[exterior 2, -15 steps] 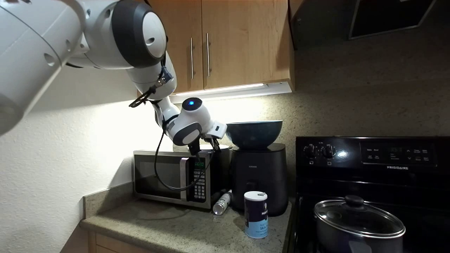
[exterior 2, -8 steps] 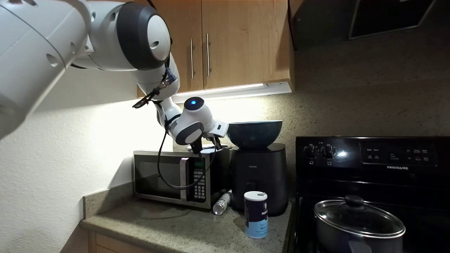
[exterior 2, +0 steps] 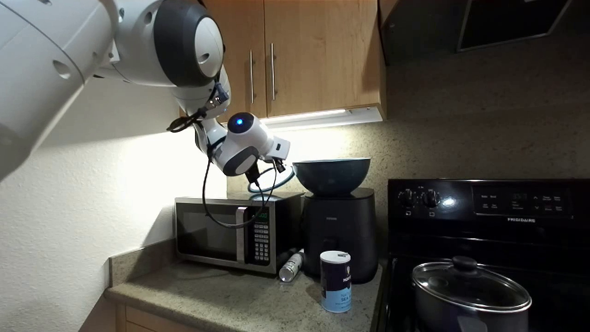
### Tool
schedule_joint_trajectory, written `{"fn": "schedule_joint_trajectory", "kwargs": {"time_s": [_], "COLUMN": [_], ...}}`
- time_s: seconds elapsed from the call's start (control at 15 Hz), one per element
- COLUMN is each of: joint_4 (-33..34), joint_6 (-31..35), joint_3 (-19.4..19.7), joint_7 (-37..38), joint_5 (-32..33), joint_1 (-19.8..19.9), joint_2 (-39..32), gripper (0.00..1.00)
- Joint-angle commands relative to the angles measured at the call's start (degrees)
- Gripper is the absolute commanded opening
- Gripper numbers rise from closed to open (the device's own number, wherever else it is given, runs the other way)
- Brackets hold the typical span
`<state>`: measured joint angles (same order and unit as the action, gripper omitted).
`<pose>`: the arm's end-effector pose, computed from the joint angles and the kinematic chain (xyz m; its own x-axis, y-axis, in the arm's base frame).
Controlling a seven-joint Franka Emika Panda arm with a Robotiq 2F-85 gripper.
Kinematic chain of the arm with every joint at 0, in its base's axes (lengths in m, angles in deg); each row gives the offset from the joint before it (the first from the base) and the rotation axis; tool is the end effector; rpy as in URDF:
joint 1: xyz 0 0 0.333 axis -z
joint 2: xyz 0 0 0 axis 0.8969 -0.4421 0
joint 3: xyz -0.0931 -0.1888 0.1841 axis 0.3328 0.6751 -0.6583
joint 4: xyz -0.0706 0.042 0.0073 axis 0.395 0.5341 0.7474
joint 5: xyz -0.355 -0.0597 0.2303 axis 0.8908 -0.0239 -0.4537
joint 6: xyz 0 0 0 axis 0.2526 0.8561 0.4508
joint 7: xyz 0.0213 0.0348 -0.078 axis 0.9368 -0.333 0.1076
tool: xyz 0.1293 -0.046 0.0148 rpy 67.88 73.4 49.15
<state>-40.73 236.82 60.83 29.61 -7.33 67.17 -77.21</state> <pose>0.7353 0.1254 0.4175 0.2781 -0.8184 0.5029 -0.1703 -0.5573 -0.8127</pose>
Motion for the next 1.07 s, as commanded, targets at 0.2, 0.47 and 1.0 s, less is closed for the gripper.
{"fn": "schedule_joint_trajectory", "kwargs": {"time_s": [0.2, 0.47, 1.0], "joint_4": [2.9, 3.3, 4.6], "joint_6": [-0.7, -1.5, -1.2], "joint_3": [1.3, 1.5, 24.5], "joint_7": [0.2, 0.5, 2.3], "joint_5": [2.2, 2.2, -9.6], "joint_1": [-0.3, -0.3, -14.8], "joint_2": [5.5, 6.0, 8.8], "gripper": [0.09, 0.08, 0.08]}}
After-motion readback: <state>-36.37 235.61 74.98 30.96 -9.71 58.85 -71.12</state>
